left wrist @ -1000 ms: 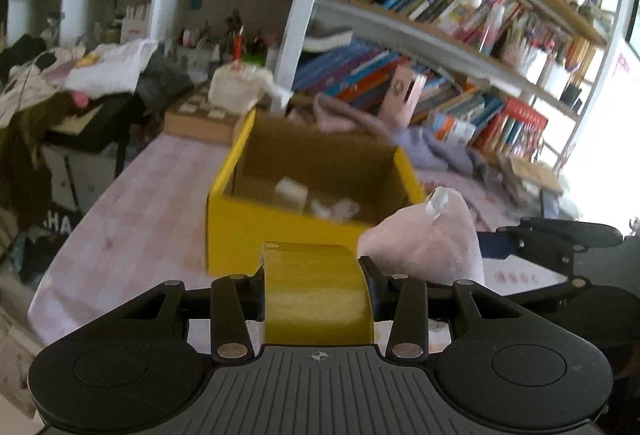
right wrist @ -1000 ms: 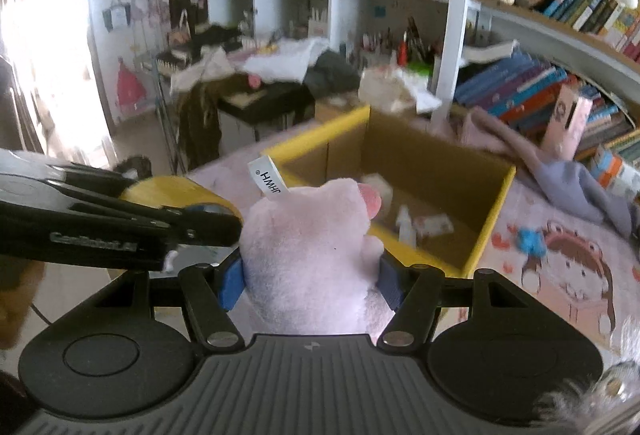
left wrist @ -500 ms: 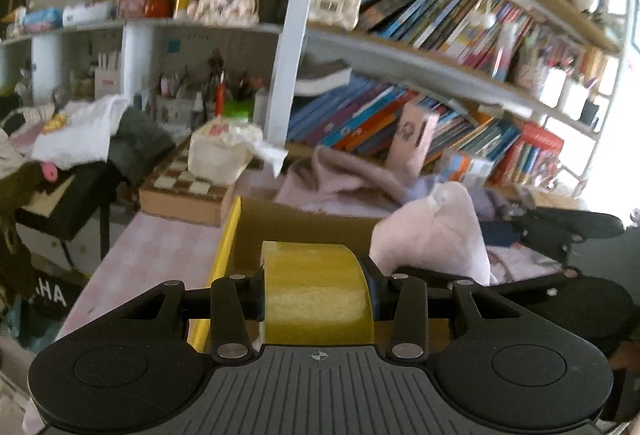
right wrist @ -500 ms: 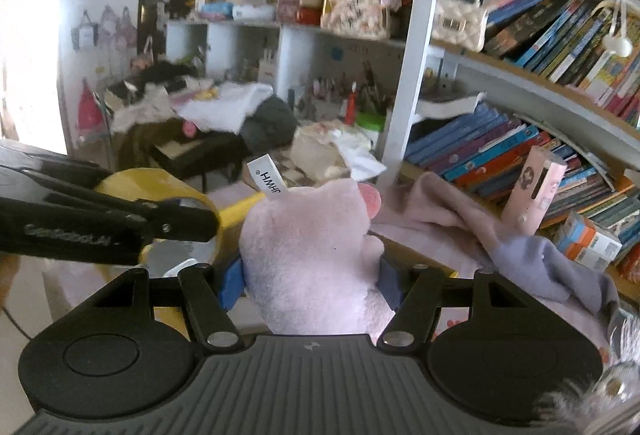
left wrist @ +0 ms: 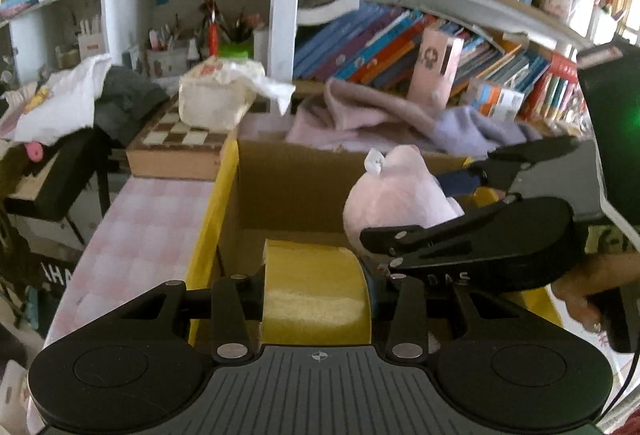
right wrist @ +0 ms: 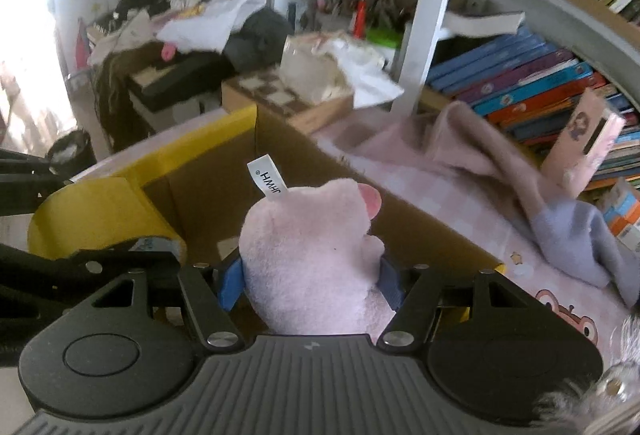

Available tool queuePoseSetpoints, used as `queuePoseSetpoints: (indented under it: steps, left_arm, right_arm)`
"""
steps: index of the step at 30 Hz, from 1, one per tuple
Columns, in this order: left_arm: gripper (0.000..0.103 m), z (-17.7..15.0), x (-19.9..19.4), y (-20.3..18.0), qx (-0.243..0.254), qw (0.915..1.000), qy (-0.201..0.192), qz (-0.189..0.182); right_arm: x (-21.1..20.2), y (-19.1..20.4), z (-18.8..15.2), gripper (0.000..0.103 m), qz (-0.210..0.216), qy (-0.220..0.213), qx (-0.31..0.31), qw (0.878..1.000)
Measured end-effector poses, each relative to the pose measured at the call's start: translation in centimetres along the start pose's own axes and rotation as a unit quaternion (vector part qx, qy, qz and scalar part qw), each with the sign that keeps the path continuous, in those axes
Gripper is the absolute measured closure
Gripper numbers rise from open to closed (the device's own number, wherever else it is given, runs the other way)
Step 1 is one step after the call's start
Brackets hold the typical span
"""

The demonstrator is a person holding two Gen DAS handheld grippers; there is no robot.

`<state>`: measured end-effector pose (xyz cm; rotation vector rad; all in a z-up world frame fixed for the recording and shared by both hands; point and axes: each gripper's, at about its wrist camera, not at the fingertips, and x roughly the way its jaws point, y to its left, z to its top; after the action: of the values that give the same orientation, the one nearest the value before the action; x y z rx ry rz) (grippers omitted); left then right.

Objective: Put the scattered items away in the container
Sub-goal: 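Lower and release the tape roll with the left tool while the right tool releases the plush pig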

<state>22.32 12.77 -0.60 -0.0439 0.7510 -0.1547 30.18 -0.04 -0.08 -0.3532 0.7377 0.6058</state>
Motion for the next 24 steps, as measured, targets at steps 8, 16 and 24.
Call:
queuePoseSetpoints:
  steps: [8,16,24]
  left_arm:
    - [0.053,-0.3,0.7,0.0,-0.006,0.9999,0.013,-0.002]
    - [0.027,0.3,-2.3,-0.4,0.012,0.9986,-0.044,0.029]
    - [0.015,-0.5,-6.3,-1.5,0.017,0.9956,-0.087,0.032]
  right_arm:
    - [1.1,-0.6,0.3,0.032,0.013,0.006,0.008,1.000]
    - [-1.6,-1.0,0.7,0.023,-0.002,-0.043,0.037,0.998]
    - [-6.5,-0.4,-0.6,0.022,-0.019,-0.096,0.069,0.993]
